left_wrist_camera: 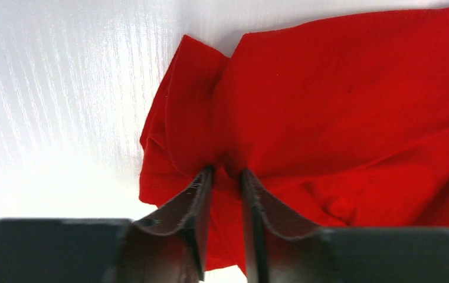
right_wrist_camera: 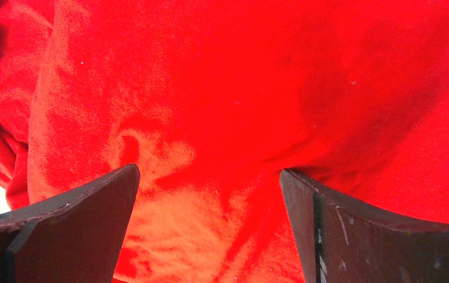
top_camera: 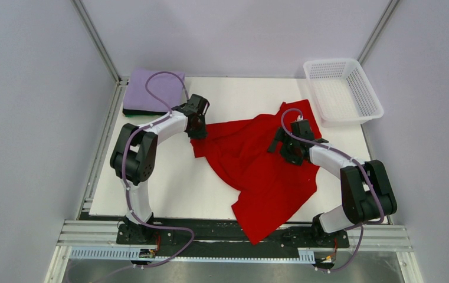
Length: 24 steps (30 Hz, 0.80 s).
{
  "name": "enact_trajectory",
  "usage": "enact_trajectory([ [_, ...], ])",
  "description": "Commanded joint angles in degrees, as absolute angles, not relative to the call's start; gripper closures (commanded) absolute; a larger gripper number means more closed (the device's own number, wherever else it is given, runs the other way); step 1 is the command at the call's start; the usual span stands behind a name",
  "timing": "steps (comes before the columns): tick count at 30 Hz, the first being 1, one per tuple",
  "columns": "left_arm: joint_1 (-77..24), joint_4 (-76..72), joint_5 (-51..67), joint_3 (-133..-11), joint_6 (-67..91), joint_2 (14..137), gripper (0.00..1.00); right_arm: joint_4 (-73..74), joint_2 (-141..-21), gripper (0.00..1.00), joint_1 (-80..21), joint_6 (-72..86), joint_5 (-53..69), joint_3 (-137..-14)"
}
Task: Fold and stack the t-shirts
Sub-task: Flatten out the tshirt
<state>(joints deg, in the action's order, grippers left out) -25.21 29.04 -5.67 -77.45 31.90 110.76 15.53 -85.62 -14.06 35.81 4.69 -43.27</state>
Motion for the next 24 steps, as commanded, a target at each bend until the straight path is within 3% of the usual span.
enact_trajectory([
  [1, -25.7, 29.3, -6.3, -79.4, 30.2, 110.6, 0.79, 16.9, -88.0, 0.0, -13.9, 34.0, 1.0, -42.6],
  [6, -25.8, 29.9, -7.0, -80.1, 29.4, 109.2, 0.99, 17.0, -88.1, 0.0, -13.8, 34.0, 0.9, -42.5],
  [16, -25.8, 27.4, -13.1, -81.5, 27.4, 104.2, 1.0, 16.9, -87.9, 0.0, -13.9, 33.9, 0.1, -42.1],
  [24, -25.0, 30.4, -20.8, -95.5, 21.9, 112.3, 1.0, 16.9, -87.9, 0.0, -13.8, 33.8, -2.5, -41.4],
])
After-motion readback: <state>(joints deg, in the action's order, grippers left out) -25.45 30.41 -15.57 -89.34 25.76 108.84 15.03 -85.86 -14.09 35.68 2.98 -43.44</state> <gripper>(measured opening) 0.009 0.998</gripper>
